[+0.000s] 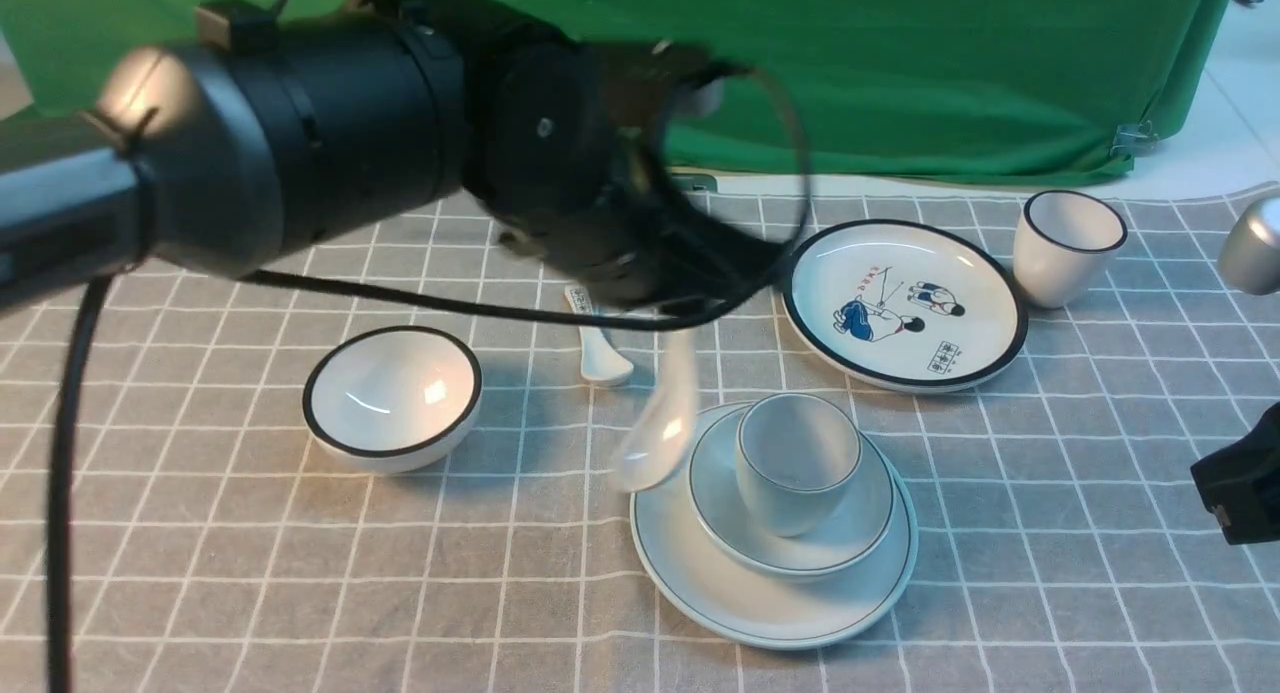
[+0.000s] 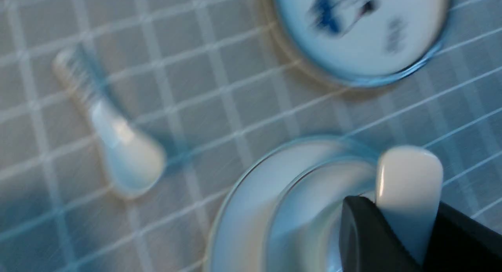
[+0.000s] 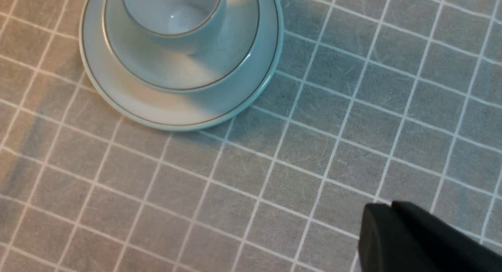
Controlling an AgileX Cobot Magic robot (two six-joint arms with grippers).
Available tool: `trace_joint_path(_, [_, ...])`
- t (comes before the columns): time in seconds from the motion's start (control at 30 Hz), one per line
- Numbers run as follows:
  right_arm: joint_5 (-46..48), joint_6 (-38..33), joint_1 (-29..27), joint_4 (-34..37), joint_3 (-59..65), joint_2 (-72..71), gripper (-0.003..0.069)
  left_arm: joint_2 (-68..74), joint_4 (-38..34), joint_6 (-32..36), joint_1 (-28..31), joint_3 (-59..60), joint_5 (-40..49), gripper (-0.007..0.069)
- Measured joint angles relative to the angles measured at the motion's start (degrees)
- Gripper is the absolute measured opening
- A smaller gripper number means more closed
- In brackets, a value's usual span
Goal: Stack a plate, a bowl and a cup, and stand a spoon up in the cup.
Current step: Use the left arm to put the blue soup spoon into the blue teacup in the middle
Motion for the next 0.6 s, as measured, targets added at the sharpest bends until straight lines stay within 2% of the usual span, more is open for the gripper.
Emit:
trace_joint_path(0.1, [0.0, 0.0, 0.0, 0.0, 0.1, 0.0, 0.0059, -0.9, 2.3, -0.3, -3.8, 1.3, -10.5, 0.0121])
trace_joint_path(0.2, [0.1, -0.1, 0.0, 0.0, 0.3, 0.0, 0.0063, -1.0, 4.8, -0.9, -6.1, 6.9, -24.8, 0.0121])
trace_joint_path(0.43, [0.2, -0.3, 0.0, 0.0, 0.3, 0.0, 0.0066, -0.7, 5.9, -1.5, -4.5, 18.6, -44.6, 0.0121])
trace_joint_path(0.47, [0.0, -0.4, 0.0, 0.0, 0.3, 0.0, 0.0066, -0.7, 5.9, -0.5, -4.0, 21.4, -51.5, 0.0121])
trace_joint_path(0.6, [-0.2, -0.5, 0.0, 0.0, 0.3, 0.0, 0.0066, -0.6, 5.9, 0.1, -3.8, 24.4, -60.3, 0.0121])
